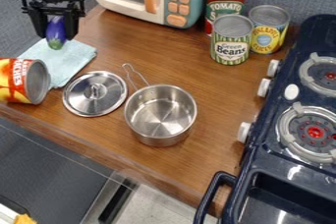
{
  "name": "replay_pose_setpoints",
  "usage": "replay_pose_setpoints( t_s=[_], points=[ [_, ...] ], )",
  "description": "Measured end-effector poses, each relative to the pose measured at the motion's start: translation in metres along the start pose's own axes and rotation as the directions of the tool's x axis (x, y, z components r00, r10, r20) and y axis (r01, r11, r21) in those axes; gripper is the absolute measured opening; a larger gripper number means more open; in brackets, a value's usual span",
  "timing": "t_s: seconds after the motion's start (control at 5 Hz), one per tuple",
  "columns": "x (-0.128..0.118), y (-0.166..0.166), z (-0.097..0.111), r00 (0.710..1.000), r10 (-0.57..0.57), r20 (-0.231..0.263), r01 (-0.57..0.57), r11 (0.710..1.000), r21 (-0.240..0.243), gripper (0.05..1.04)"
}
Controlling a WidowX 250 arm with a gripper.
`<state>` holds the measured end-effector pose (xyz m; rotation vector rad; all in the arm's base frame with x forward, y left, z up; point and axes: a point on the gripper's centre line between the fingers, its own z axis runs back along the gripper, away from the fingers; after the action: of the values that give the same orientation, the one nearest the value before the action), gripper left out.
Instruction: Take the eggplant and put it on the aquamarine cloth
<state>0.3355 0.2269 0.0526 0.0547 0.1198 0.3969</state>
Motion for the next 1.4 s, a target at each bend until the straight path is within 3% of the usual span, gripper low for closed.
replay_pose_setpoints(
  t_s=[0.2,0.4,0.6,1.2,1.4],
  points=[
    [-0.012,0.001,-0.012,0.999,-0.010,-0.032,0.011,0.999,0.038,0.831],
    [-0.019,-0.005,0.001,1.000,-0.022,0.003,0.022,0.997,0.073,1.004],
    [-0.026,-0.007,-0.004,0.999,-0.046,-0.023,0.048,0.996,0.080,1.003],
    [-0.030,-0.008,-0.005,0.998,-0.051,-0.022,0.053,0.995,0.084,0.999],
    [-0.062,-0.027,0.018,0.984,-0.170,0.055,0.163,0.980,0.115,0.999]
  ],
)
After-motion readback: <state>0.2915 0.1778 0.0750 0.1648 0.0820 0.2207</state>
